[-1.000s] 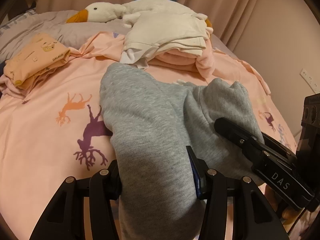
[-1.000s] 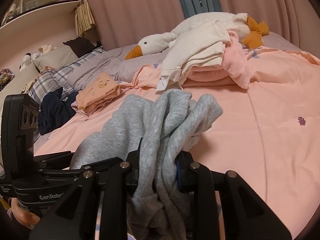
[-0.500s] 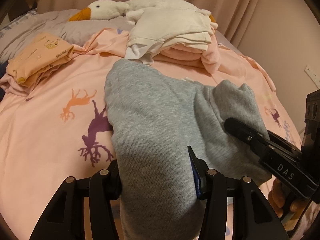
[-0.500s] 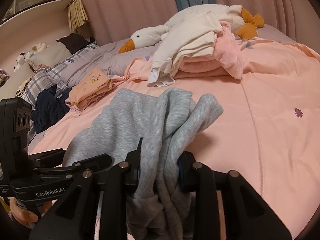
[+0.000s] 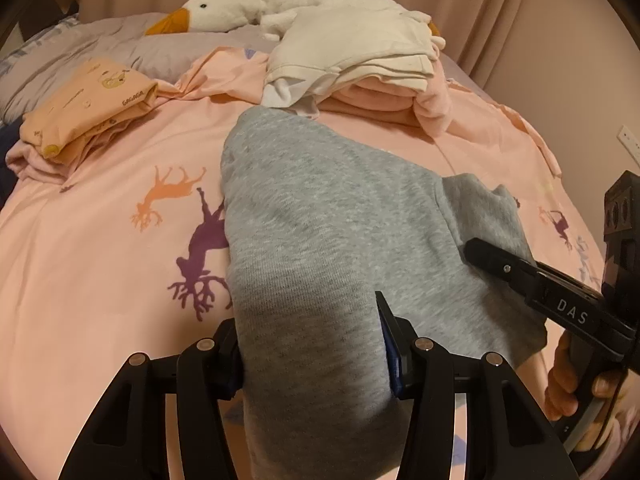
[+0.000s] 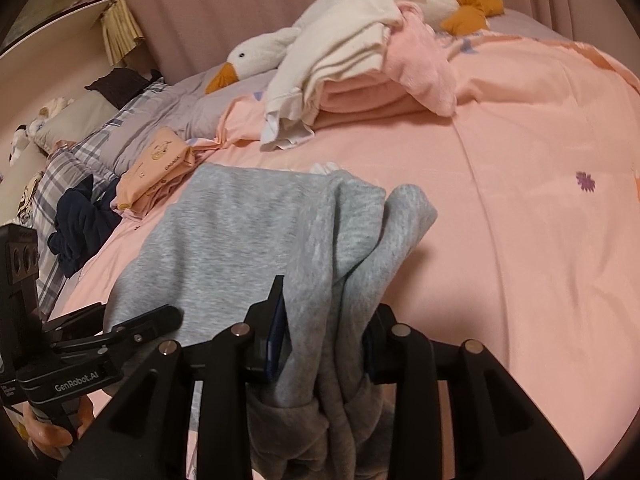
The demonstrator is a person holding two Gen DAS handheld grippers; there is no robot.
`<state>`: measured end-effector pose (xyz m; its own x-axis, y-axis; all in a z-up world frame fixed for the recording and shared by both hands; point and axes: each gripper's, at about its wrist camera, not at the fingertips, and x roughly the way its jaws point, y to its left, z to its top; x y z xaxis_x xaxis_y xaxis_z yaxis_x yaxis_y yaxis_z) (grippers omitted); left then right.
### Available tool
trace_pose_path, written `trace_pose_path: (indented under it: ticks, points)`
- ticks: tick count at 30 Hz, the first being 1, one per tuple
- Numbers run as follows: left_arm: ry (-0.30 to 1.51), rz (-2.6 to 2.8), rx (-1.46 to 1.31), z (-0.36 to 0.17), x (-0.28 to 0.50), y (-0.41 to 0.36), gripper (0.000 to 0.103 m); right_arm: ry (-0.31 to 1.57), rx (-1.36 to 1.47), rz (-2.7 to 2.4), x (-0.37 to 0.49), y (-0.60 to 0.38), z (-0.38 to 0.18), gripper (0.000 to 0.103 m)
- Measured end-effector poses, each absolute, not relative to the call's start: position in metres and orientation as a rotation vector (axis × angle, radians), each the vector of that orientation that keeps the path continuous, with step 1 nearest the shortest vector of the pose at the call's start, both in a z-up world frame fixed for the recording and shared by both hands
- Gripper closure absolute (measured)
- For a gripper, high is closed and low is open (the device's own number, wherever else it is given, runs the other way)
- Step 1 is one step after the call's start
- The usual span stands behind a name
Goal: Fold small clothes
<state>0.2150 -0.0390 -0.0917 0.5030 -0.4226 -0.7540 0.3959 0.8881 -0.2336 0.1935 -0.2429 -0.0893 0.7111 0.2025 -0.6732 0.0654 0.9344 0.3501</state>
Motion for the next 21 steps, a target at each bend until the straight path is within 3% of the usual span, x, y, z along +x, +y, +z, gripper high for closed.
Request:
trace_pose_path:
  ticks: [10, 21]
  points:
    - [0.925, -0.474, -0.011, -0.092, 0.212, -0.037, 0.05, 0.846, 0.409, 0.045, 0.198, -0.254, -0.103, 0.053]
    - [0.926, -0.441, 0.003, -0.094, 0.206, -0.026, 0.039, 0.875, 0.449, 0.013, 0.197, -0.27, -0.108, 0.035]
